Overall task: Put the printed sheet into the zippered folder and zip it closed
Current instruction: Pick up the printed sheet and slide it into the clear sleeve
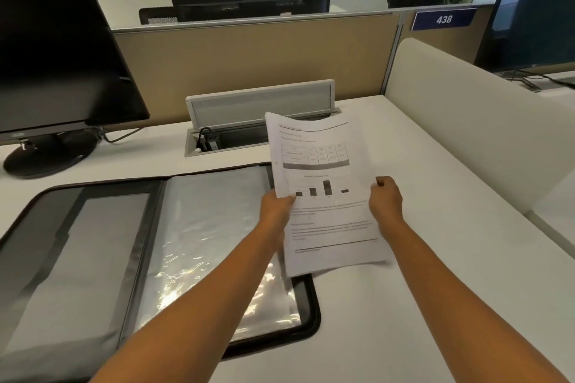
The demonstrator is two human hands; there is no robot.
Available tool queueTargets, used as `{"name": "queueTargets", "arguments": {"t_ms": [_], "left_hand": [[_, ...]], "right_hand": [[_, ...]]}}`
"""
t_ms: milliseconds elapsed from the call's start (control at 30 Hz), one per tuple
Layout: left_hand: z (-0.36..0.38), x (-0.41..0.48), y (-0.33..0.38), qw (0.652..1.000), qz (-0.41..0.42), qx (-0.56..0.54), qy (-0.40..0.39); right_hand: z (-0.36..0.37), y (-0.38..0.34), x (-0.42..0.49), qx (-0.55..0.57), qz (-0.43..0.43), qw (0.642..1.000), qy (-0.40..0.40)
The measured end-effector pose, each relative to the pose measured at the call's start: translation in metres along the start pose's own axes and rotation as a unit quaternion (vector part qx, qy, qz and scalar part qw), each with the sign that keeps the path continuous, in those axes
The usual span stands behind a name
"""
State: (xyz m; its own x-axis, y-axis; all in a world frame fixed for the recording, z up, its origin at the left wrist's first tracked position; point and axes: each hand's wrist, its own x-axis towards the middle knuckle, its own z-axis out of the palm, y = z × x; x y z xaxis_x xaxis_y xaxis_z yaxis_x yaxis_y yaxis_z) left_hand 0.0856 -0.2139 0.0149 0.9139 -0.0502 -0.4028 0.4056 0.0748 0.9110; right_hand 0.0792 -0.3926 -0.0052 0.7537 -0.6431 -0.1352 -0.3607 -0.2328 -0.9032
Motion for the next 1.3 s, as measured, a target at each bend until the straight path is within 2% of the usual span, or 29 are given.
{"name": "queueTargets", "arguments": {"t_ms": [200,533,767,1100,1300], "left_hand": [[-0.079,-0.013,0.029,0.989,0.14,0.021,0.049],[-0.171,-0.045,0.051,0.962,0.257,-0.007,0.093],[-0.211,-0.051,0.018,0.979,0.192,0.02,0.071],[-0.226,-0.053,0.016,0.98,0.181,0.026,0.082],[-0.229,-0.046,-0.002,0.987,0.131,0.059,0.067]], "right_hand": [[0.042,-0.041,-0.049,0.162,-0.051,0.98,-0.106],[0.096,-0.085,-0.12,0.224,-0.159,0.943,-0.188],[0.116,-0.067,-0.15,0.201,-0.159,0.937,-0.238],[0.125,-0.068,-0.163,0.175,-0.139,0.946,-0.235],[0.129,-0.052,-0.164,0.144,-0.112,0.953,-0.242]]}}
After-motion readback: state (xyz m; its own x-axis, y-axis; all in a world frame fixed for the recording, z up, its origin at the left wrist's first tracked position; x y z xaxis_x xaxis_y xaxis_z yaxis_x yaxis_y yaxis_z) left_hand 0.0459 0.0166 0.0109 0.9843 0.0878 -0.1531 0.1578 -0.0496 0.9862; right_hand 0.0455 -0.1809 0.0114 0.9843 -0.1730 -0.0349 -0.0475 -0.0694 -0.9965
